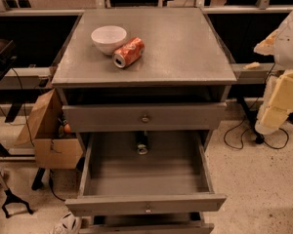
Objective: Pick green can from middle drawer and place on counter
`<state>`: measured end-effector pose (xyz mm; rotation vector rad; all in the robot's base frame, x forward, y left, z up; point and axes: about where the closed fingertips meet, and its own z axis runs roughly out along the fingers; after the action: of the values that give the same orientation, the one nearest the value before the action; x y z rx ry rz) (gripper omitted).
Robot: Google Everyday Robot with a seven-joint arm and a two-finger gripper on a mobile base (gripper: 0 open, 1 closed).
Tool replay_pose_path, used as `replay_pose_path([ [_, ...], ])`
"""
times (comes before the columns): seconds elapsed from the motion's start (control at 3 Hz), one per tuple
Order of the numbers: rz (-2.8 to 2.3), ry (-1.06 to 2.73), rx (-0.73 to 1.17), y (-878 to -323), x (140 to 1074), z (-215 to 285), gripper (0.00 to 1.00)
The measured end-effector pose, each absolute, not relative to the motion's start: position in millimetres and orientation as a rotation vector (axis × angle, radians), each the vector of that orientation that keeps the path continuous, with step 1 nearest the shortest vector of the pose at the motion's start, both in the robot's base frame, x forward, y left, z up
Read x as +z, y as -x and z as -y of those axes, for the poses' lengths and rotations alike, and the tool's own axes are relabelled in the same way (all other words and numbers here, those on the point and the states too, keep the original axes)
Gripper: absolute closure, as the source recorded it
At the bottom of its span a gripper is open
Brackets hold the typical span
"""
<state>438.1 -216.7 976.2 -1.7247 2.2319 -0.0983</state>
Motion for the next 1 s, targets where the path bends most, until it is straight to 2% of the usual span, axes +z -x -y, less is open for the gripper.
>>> replay_pose_path([
  [0.67,-2.237,1.641,-0.03,-436.3,960.7,209.9,0.0],
  [1.0,-2.247,1.457,0.159,-413.9,914.7,192.6,0.0],
])
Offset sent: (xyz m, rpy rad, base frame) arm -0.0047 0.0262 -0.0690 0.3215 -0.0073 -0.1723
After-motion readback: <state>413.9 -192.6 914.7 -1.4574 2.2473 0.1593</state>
